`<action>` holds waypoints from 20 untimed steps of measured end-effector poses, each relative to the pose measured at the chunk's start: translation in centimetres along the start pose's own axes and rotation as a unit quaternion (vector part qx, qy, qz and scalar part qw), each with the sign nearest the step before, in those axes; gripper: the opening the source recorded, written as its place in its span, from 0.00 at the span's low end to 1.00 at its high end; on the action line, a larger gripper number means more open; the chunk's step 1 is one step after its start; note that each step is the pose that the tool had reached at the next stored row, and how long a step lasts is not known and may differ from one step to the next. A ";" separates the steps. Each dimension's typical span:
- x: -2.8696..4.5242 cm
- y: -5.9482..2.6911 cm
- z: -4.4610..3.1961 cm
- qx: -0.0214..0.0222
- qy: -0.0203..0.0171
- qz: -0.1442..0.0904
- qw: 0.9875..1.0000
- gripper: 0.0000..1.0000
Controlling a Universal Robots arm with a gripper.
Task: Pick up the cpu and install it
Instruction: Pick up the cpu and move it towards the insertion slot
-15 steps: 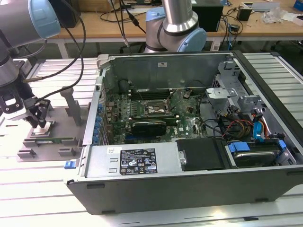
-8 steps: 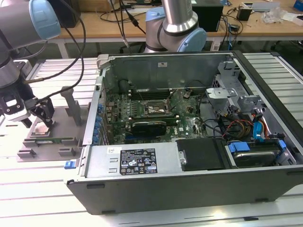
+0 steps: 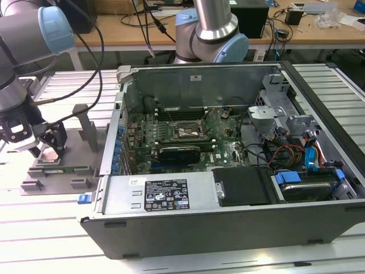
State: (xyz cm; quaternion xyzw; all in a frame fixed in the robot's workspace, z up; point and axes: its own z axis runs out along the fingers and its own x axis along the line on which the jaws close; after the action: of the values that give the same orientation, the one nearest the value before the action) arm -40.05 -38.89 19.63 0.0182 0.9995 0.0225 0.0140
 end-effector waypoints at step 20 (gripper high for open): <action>0.04 0.34 0.82 0.000 0.000 -0.002 1.000 0.66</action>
State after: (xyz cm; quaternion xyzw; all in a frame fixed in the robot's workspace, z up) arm -40.06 -38.52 18.83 0.0166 0.9995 0.0224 0.0139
